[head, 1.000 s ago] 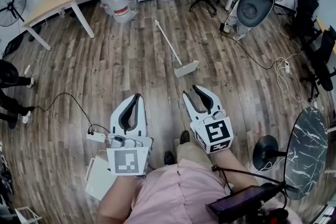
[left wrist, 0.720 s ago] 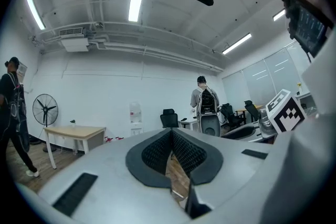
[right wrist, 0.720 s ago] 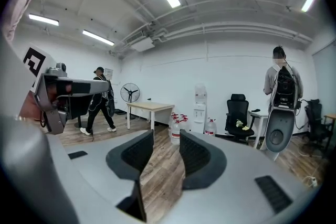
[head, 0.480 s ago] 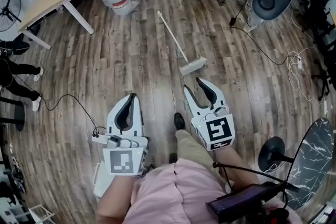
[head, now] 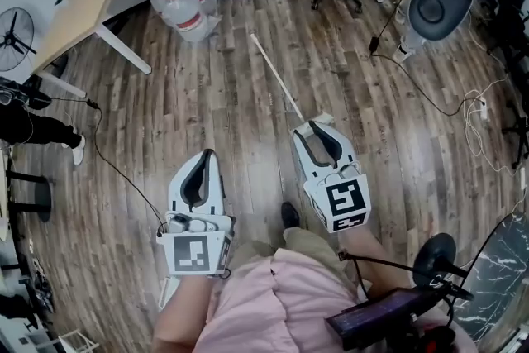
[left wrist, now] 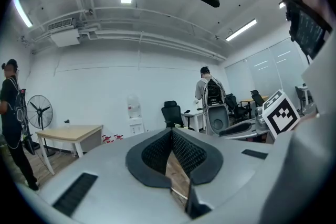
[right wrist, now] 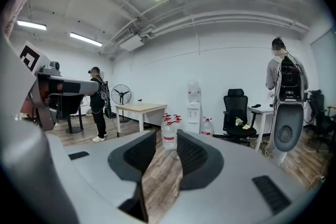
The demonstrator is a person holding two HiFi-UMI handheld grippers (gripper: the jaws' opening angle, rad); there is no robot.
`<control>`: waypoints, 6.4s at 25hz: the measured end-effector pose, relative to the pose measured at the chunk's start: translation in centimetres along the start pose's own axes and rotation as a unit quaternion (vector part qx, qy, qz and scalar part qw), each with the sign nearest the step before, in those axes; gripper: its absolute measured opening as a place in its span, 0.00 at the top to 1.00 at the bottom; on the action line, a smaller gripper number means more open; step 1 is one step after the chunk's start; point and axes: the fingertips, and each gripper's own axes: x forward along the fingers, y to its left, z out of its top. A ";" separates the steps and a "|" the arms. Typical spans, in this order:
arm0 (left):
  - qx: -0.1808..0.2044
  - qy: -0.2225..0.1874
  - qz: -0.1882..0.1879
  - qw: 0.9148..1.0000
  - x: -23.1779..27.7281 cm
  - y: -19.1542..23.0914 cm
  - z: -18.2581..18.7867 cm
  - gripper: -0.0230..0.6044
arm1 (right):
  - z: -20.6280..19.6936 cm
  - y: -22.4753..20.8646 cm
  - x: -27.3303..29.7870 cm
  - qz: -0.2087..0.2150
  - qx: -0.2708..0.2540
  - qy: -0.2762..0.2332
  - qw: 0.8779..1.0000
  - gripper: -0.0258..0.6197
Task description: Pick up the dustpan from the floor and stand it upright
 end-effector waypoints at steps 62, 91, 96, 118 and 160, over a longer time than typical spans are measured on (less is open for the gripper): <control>0.000 0.059 0.022 0.998 54.8 34.1 -6.6 0.94 | 6.9 -23.0 59.0 0.023 0.030 0.045 0.998 0.67; -0.029 0.150 -0.042 0.987 70.0 42.6 -25.3 0.94 | -8.2 -24.1 79.9 0.019 0.004 0.184 0.983 0.67; -0.036 0.147 -0.057 0.987 72.2 42.4 -30.3 0.94 | -13.3 -24.0 82.7 0.023 -0.003 0.208 0.978 0.67; -0.041 0.173 -0.085 0.980 75.8 42.6 -52.0 0.94 | -37.9 -24.4 90.6 0.030 -0.017 0.296 0.955 0.67; -0.040 0.180 -0.125 0.975 81.1 41.2 -66.9 0.94 | -60.2 -26.5 96.3 0.029 -0.034 0.409 0.912 0.69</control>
